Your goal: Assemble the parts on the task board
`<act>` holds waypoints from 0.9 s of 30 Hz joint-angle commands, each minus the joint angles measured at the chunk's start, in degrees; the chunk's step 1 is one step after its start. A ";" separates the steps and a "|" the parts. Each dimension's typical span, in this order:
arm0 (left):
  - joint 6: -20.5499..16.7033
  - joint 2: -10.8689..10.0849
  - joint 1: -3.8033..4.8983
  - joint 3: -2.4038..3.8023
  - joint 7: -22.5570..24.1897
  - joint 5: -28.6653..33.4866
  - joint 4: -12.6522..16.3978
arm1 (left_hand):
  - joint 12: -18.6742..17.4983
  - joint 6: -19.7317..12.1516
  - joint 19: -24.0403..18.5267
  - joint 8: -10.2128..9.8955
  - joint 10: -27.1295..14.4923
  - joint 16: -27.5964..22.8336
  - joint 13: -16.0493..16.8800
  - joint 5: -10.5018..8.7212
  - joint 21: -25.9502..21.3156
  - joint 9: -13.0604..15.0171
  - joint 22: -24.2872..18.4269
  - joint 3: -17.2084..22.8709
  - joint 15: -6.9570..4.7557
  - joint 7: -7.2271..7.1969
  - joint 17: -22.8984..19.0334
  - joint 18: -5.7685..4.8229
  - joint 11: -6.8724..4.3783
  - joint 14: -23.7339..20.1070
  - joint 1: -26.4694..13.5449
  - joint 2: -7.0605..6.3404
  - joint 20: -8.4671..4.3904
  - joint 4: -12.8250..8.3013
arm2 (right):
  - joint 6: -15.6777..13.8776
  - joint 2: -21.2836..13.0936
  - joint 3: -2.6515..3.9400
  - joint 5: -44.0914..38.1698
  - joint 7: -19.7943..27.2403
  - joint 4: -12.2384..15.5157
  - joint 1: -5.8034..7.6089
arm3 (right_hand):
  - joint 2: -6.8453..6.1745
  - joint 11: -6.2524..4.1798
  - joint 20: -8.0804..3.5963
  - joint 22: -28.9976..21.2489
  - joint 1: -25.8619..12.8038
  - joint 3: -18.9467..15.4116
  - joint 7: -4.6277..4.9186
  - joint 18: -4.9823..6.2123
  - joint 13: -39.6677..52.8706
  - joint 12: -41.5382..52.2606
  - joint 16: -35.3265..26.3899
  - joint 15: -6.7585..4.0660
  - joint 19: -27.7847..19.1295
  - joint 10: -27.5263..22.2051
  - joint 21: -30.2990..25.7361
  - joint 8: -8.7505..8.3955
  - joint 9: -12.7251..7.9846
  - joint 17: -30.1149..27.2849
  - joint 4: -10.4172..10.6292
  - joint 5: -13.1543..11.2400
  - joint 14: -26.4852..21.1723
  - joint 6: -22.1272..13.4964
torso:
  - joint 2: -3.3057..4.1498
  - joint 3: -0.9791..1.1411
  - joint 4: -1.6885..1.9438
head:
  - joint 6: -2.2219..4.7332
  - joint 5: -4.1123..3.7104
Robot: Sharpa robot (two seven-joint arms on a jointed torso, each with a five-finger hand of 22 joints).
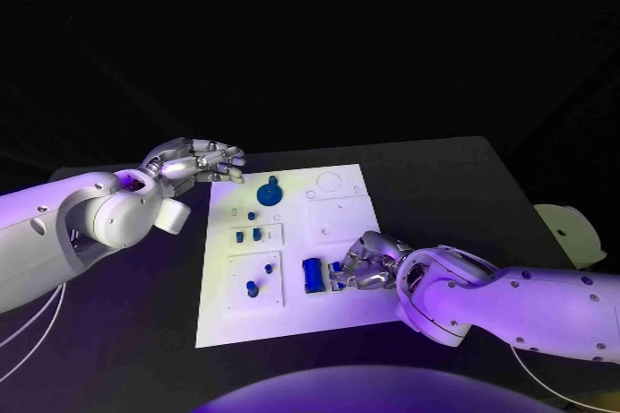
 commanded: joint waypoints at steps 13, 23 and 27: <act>1.19 -0.04 0.03 0.04 -0.18 -0.08 0.16 | 0.39 -0.31 0.39 0.22 -0.54 0.24 -0.06 0.26 -0.22 0.06 -0.06 -0.37 -0.09 0.72 0.08 0.28 -0.02 -0.32 0.13 0.33 -0.01 -0.07 | 2.51 0.27 0.00 -0.93 -0.15 -0.15 -0.07 | -0.24 -0.41 -0.56 10.82 -0.09 -1.75 0.12 -0.28 10.22 0.15 0.23 -0.56 1.95 3.01 -0.19 -0.42 -0.01 15.09 0.53 -0.15 6.06 0.58 | -0.01 0.01 -0.02 | 0.06 0.18; 1.15 -0.13 0.03 0.04 -0.28 -0.08 0.23 | 0.42 -0.35 0.40 0.24 -0.57 0.26 -0.06 0.26 -0.22 0.05 -0.10 -0.47 -0.08 0.73 0.10 0.28 -0.02 -0.33 0.09 0.35 -0.01 0.01 | 3.17 0.46 0.00 -1.83 -0.21 -0.42 -0.07 | -0.07 -0.26 -0.42 10.59 0.65 -8.74 0.34 -0.14 9.44 -1.00 0.23 -0.42 1.67 2.47 -1.13 -1.11 -0.10 15.09 3.24 -0.02 6.06 0.56 | -0.02 0.02 -0.03 | -0.19 0.48; 1.14 -0.14 0.04 0.04 -0.32 -0.12 0.25 | 0.42 -0.35 0.40 0.24 -0.57 0.26 -0.06 0.26 -0.22 0.05 -0.10 -0.47 -0.08 0.73 0.10 0.28 -0.02 -0.33 0.09 0.35 -0.01 0.01 | 3.11 0.52 0.00 -2.03 -0.19 -0.42 -0.07 | 2.05 -0.19 -0.41 10.59 0.83 -17.13 0.35 -0.12 9.40 -1.17 0.23 -0.38 1.68 2.43 -1.15 -1.56 -0.11 15.09 3.85 -2.45 6.06 0.90 | 0.00 0.03 -0.04 | -0.17 0.54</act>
